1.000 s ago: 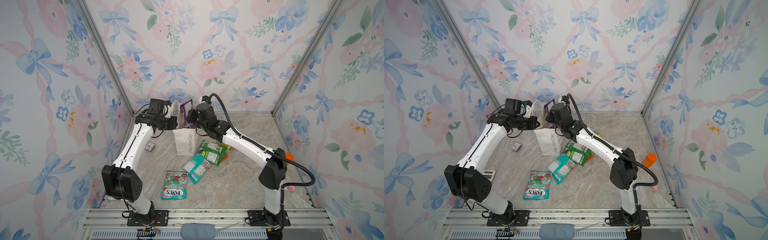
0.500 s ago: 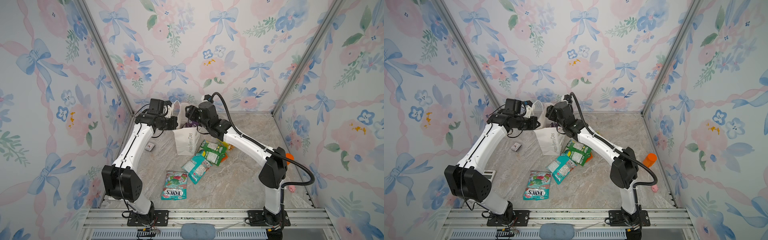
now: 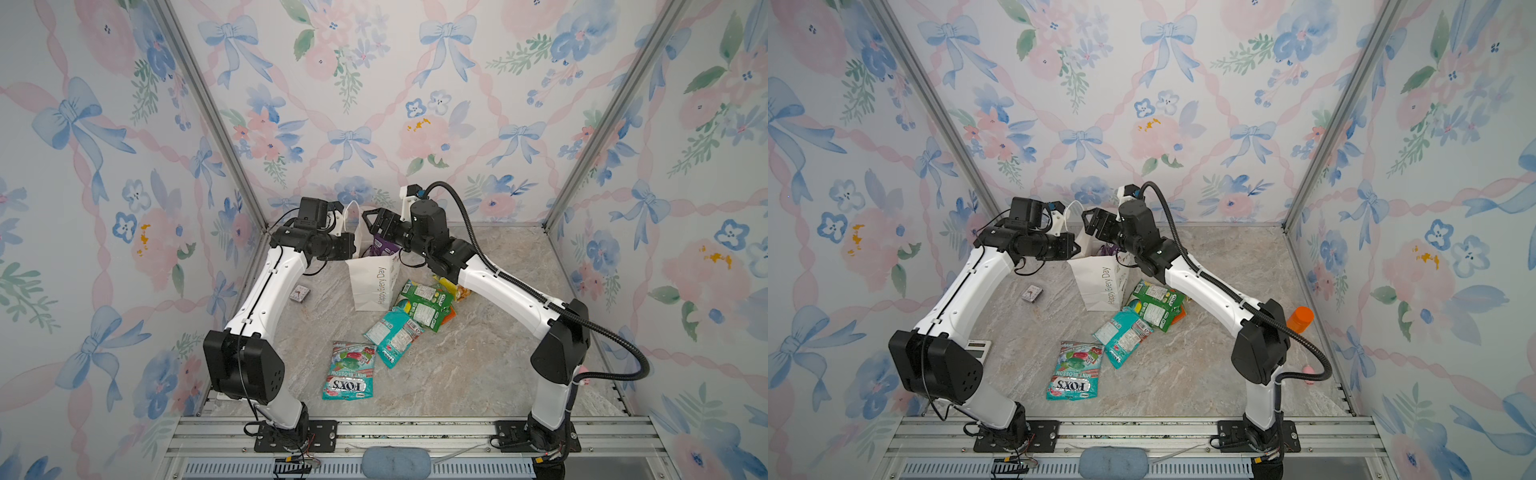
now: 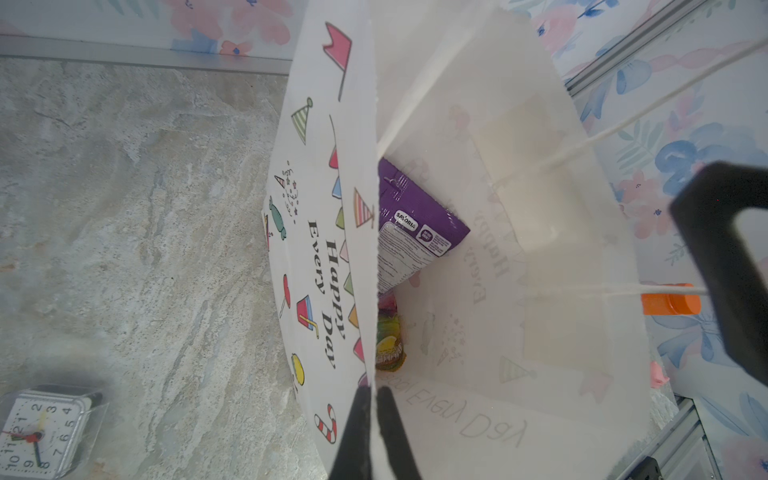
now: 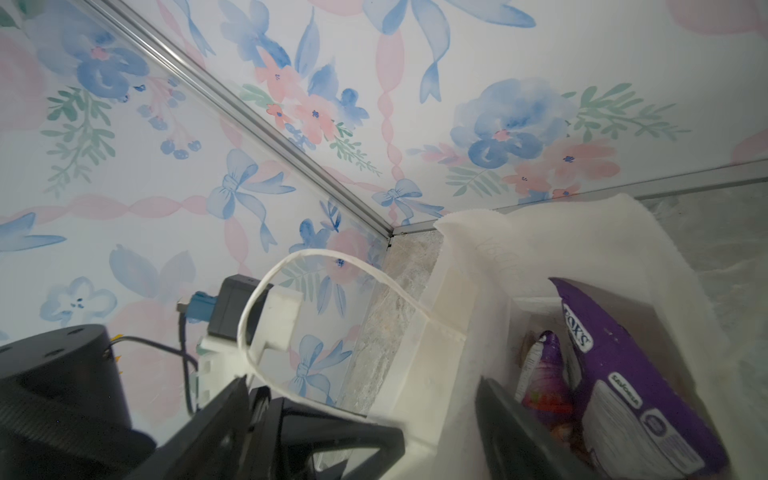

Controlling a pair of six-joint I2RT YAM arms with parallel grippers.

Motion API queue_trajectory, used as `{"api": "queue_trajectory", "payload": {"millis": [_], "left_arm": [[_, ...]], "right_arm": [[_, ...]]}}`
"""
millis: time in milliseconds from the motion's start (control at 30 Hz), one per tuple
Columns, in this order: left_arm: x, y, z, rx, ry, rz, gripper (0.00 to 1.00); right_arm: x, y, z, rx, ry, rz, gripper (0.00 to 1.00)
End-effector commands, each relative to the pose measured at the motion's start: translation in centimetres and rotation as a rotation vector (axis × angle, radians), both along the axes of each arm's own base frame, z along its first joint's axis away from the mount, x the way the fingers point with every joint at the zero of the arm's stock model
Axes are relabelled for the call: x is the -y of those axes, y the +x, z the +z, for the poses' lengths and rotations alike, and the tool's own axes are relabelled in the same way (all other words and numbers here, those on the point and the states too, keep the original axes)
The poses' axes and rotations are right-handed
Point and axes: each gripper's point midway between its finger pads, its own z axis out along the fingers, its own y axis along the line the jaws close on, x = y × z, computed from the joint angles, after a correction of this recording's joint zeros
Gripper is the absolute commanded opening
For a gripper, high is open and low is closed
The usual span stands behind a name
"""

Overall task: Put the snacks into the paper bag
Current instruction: 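Open the right gripper to release the purple bag inside, then move the right gripper away toward the teal Fox's mint blossom bag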

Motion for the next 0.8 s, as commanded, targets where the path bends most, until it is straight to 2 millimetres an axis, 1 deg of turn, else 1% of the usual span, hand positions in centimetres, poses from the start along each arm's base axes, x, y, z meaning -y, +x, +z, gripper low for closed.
{"api": "queue_trajectory", "payload": {"millis": [0, 133, 200, 267, 300, 333, 367, 433, 467, 567, 667, 767], "left_arm": [[0.3, 0.1, -0.4, -0.008, -0.016, -0.007, 0.00], [0.2, 0.1, -0.5, -0.010, -0.014, -0.005, 0.00], [0.2, 0.1, -0.5, -0.009, -0.013, -0.005, 0.00], [0.2, 0.1, -0.5, -0.010, -0.012, -0.006, 0.00], [0.3, 0.1, -0.5, -0.009, -0.013, -0.007, 0.00], [0.2, 0.1, -0.5, -0.010, -0.011, -0.007, 0.00], [0.2, 0.2, -0.5, -0.008, -0.011, -0.006, 0.00], [0.2, 0.1, -0.5, -0.010, -0.011, -0.006, 0.00], [0.3, 0.2, -0.6, -0.011, -0.011, -0.007, 0.00], [0.2, 0.2, -0.7, -0.012, -0.009, -0.004, 0.00], [0.2, 0.2, -0.8, -0.015, -0.008, -0.004, 0.00], [0.1, 0.2, -0.8, -0.013, -0.003, -0.002, 0.00]], "right_arm": [[1.2, -1.9, 5.7, 0.112, 0.121, 0.069, 0.87], [1.4, -3.6, 7.1, 0.149, 0.134, 0.135, 0.87], [1.7, -4.5, 7.4, 0.163, 0.125, 0.159, 0.86], [2.2, -5.5, 7.6, 0.169, 0.117, 0.174, 0.86], [2.3, -5.6, 6.9, 0.157, 0.104, 0.178, 0.86], [3.2, -6.7, 8.0, 0.174, 0.108, 0.181, 0.86], [3.6, -7.2, 7.8, 0.172, 0.099, 0.181, 0.86], [4.7, -8.2, 6.7, 0.155, 0.064, 0.173, 0.86], [5.2, -8.8, 6.6, 0.155, 0.049, 0.169, 0.86], [6.9, -10.5, 4.2, 0.125, -0.052, 0.153, 0.86], [8.6, -12.0, 0.5, 0.058, -0.170, 0.119, 0.85], [9.4, -13.8, -3.8, -0.031, -0.272, 0.119, 0.84]]}}
